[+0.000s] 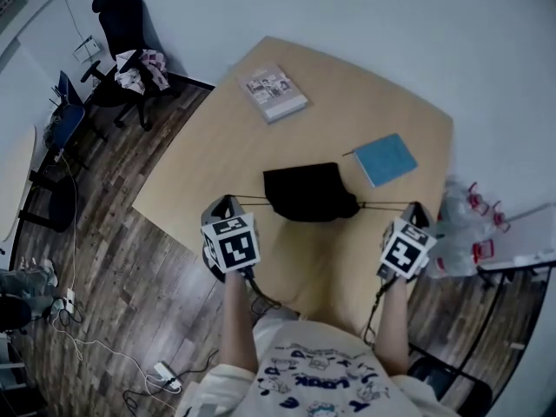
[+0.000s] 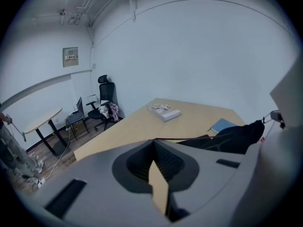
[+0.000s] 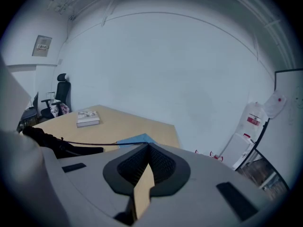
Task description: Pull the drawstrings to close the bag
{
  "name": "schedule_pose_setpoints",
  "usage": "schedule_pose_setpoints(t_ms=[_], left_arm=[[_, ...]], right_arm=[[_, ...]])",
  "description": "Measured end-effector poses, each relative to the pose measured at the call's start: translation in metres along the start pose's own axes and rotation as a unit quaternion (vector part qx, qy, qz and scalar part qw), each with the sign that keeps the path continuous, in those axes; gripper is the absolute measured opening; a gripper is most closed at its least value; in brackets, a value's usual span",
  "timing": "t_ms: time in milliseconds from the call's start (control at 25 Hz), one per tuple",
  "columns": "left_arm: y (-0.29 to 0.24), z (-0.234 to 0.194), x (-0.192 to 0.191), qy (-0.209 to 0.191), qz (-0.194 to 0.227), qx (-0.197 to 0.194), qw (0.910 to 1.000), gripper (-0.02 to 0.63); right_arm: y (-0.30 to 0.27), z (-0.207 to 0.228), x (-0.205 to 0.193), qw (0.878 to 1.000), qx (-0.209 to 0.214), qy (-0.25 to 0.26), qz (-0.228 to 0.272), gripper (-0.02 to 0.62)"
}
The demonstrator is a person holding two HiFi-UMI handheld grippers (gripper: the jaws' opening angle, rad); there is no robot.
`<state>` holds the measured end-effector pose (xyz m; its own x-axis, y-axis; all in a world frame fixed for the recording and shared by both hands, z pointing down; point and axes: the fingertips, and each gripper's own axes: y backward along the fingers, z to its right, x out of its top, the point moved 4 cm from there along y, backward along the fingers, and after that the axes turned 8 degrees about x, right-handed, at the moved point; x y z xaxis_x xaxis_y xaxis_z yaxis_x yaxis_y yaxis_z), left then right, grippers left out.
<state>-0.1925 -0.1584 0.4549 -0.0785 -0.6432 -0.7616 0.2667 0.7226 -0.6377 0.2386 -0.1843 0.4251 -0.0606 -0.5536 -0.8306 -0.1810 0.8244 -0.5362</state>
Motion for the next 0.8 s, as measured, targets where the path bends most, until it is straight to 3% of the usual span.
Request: schedule_pose_setpoints(t_ms=[280,400,800], left_arm=[[0.0,-0.03,0.001,0.034,0.0,0.079,0.9963,0.002],[0.001,-0.043,0.003,0.053,0.002,0.092,0.9944,0.002],[0.001,-0.057,0.004,0.061,0.015,0.116,0.9912,0.002]], right_arm=[[0.008,0.014,0.003,0.999,-0.038,-0.02,0.024,0.002],[0.011,0.022,0.003,0.998,-0.047,-0.036,0.027,0.002],[0.009,0.046,0.004,0.996,-0.053,-0.069,0.037,0.003]])
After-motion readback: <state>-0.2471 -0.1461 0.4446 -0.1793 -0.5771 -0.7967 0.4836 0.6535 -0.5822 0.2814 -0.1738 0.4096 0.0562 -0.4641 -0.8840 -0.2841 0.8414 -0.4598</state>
